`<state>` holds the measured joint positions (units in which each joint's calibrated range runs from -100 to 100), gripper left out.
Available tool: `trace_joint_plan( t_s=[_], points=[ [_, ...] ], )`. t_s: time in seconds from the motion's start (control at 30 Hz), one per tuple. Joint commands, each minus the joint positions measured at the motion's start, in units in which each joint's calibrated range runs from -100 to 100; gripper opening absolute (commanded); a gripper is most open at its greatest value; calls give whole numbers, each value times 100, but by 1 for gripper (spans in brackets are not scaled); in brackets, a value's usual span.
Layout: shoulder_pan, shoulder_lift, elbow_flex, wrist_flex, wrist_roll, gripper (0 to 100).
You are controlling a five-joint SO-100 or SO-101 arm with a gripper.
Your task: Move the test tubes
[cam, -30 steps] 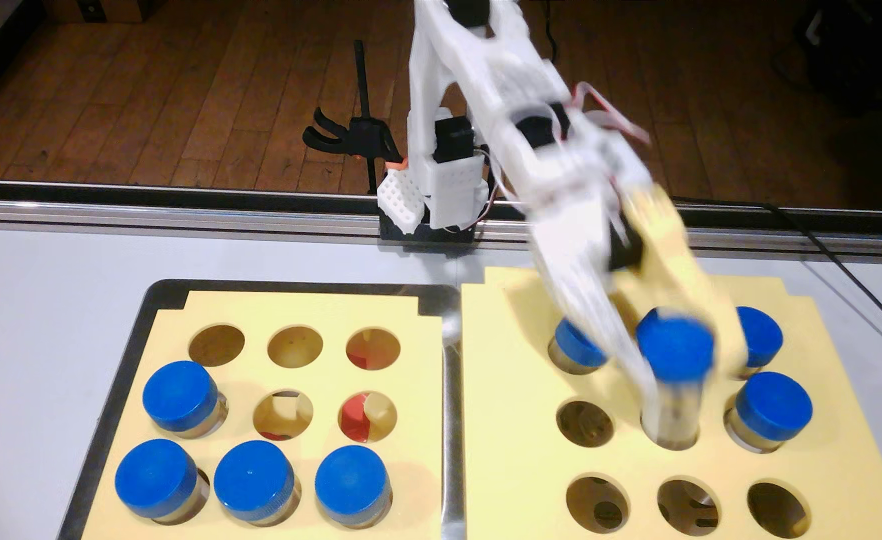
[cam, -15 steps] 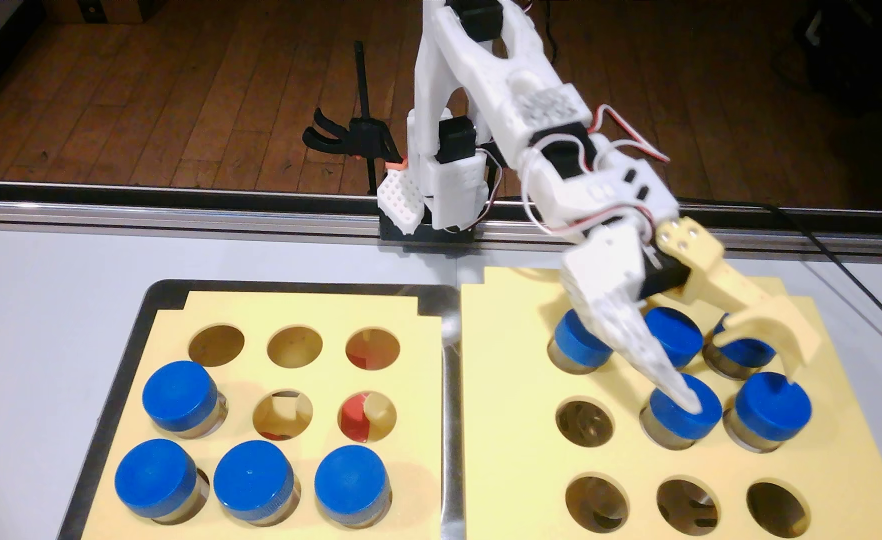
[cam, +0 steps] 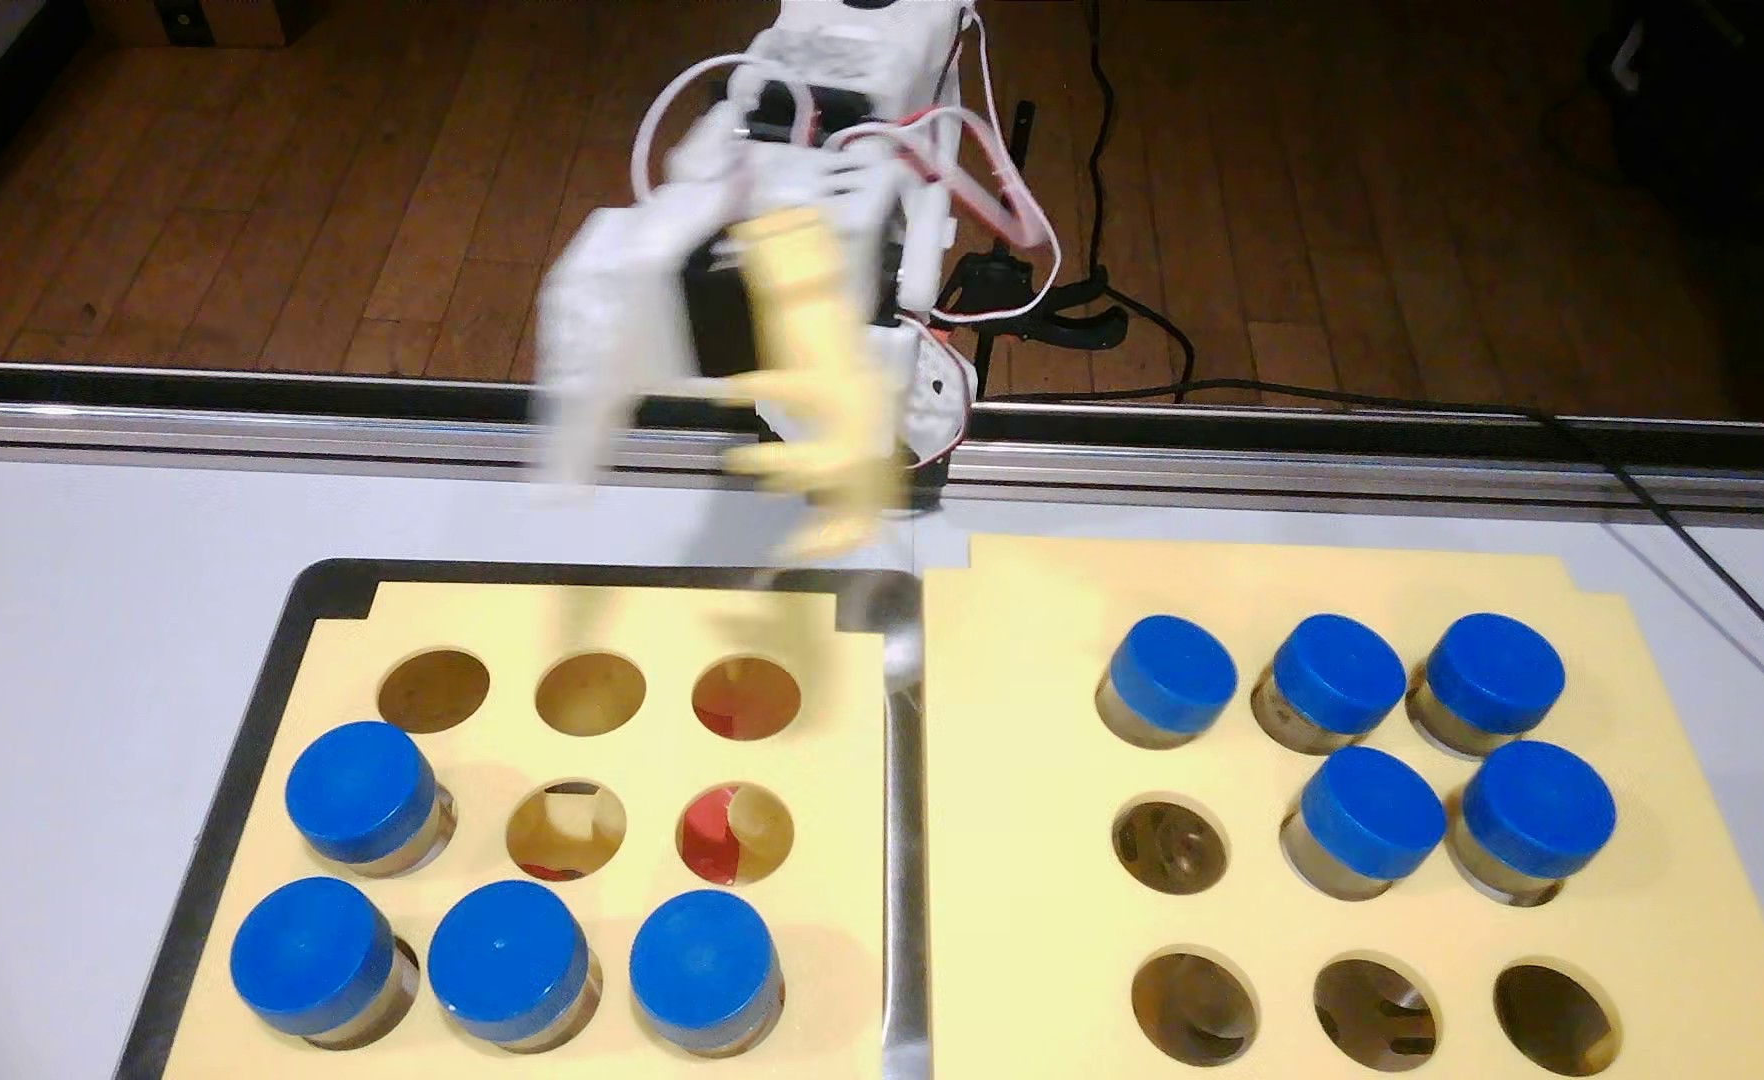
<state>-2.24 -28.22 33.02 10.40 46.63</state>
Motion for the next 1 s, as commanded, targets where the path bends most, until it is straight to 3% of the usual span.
trace_joint_plan(
  t_s=[0.0, 0.13, 0.3, 0.97],
  points=[
    [620, -378, 978, -129, 2, 34],
    [895, -222, 1469, -978, 8, 33],
    [1006, 629, 1060, -1209, 18, 33],
    [1154, 2844, -1282, -1200, 154, 32]
  ],
)
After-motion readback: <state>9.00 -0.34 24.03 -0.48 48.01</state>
